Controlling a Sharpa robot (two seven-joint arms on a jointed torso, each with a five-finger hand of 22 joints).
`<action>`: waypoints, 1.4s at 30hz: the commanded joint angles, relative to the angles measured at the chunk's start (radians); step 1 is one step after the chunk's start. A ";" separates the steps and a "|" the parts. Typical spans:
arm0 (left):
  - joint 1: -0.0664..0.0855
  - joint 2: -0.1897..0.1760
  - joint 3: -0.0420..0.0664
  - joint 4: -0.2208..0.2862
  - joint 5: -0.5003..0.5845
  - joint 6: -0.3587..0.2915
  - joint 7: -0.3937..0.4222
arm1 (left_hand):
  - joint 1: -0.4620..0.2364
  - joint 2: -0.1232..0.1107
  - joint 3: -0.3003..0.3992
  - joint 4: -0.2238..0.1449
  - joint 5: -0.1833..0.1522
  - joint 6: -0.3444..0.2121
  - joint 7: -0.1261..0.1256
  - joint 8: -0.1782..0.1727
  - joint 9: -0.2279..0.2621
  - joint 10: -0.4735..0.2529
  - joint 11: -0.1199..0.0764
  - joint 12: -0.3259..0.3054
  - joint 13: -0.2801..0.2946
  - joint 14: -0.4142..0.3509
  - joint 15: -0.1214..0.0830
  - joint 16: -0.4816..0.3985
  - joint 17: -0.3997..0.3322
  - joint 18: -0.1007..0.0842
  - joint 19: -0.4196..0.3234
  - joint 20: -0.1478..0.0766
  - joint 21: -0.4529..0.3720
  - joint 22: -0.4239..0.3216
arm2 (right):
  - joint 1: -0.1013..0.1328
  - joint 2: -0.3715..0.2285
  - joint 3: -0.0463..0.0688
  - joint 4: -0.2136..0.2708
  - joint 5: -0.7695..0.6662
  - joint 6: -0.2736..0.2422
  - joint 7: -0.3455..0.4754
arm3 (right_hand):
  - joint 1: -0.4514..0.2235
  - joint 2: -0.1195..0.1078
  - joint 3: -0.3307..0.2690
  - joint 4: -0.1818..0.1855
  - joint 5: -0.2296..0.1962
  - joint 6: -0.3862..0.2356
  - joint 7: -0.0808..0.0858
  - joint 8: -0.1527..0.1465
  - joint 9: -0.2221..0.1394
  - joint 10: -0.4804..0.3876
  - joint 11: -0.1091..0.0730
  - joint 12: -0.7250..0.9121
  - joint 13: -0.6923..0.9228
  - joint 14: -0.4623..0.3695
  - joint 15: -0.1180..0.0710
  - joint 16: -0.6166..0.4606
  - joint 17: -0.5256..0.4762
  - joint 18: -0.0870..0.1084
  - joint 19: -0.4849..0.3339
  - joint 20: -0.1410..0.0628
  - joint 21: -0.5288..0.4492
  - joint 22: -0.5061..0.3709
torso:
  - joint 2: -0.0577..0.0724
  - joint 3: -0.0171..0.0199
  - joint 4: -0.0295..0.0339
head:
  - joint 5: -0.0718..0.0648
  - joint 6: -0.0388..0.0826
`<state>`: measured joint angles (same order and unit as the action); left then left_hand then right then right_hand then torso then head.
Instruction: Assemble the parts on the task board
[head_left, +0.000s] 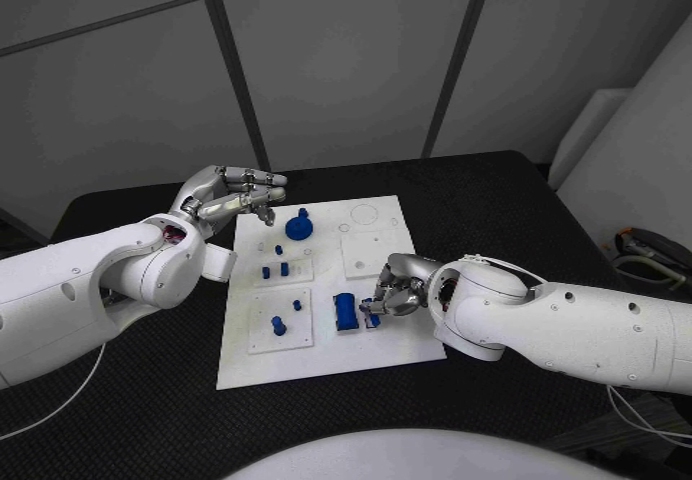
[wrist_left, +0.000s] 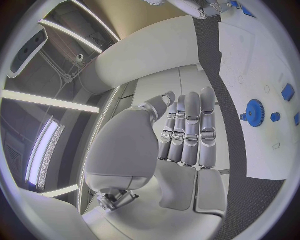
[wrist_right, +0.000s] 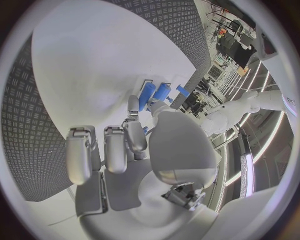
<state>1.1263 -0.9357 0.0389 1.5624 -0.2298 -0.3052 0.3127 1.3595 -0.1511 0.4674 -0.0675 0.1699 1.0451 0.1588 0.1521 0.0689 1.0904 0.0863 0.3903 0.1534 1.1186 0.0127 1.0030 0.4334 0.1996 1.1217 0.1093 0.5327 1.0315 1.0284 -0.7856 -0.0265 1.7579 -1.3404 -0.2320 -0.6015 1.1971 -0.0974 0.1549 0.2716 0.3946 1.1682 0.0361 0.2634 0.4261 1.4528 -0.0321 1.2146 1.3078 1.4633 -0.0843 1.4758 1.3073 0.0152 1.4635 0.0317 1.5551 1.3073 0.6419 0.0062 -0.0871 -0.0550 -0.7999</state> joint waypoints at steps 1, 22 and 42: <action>0.002 -0.001 0.001 0.003 0.002 0.009 0.004 | 0.000 0.008 -0.004 -0.001 0.003 -0.008 0.001 0.005 -0.001 -0.008 0.001 0.005 0.002 -0.006 0.000 0.006 0.000 -0.018 -0.003 0.002 -0.005 -0.001 | 0.001 0.003 0.000 -0.002 -0.006 0.009 0.002 | -0.012 -0.003 -0.009 0.003 -0.007 0.002 0.000 0.000 -0.001 0.006 -0.002 0.004 0.032 0.084 -0.007 0.006 0.152 -0.012 0.097 -0.007 0.005 0.254 | 0.000 -0.0005 -0.0002 | 0.001 -0.002; 0.002 -0.003 0.001 0.004 0.002 0.009 0.002 | 0.000 0.008 -0.004 -0.001 0.003 -0.008 0.001 0.005 -0.001 -0.008 0.001 0.005 0.002 -0.006 0.000 0.006 0.000 -0.018 -0.003 0.002 -0.005 -0.001 | 0.001 0.006 0.000 -0.008 -0.001 0.027 0.001 | -0.054 0.003 -0.089 0.016 -0.002 -0.005 0.002 0.009 0.003 0.003 0.000 -0.001 0.034 0.083 -0.006 0.005 0.150 -0.011 0.097 -0.006 0.004 0.254 | -0.001 0.0004 -0.0010 | 0.004 -0.007; 0.002 -0.004 0.001 0.004 0.002 0.007 0.003 | -0.002 0.008 -0.005 0.000 0.003 -0.009 0.002 0.006 -0.001 -0.009 0.002 0.007 0.002 -0.006 0.000 0.006 0.000 -0.018 -0.003 0.002 -0.005 -0.001 | 0.001 -0.028 0.000 0.009 -0.001 -0.037 0.087 | 0.007 0.019 -0.108 -0.015 -0.014 -0.025 0.005 0.005 0.001 -0.017 0.002 -0.046 0.010 0.079 -0.004 -0.010 0.133 -0.007 0.085 -0.005 -0.009 0.243 | -0.001 0.0007 -0.0011 | 0.002 -0.006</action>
<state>1.1267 -0.9393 0.0389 1.5639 -0.2297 -0.3048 0.3108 1.3595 -0.1510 0.4674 -0.0675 0.1699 1.0414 0.1625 0.1521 0.0689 1.0868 0.0900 0.3903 0.1538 1.1186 0.0127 1.0030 0.4334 0.1996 1.1217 0.1093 0.5327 1.0315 1.0283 -0.8096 -0.0265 1.7649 -1.3403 -0.2285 -0.5748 1.1935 -0.0785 0.0465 0.2611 0.3829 1.1505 0.0425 0.2669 0.4278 1.4410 -0.0286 1.1731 1.3076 1.4669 -0.0878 1.4692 1.3080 0.0153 1.4636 0.0319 1.5488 1.3074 0.6407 0.0068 -0.0880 -0.0524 -0.8064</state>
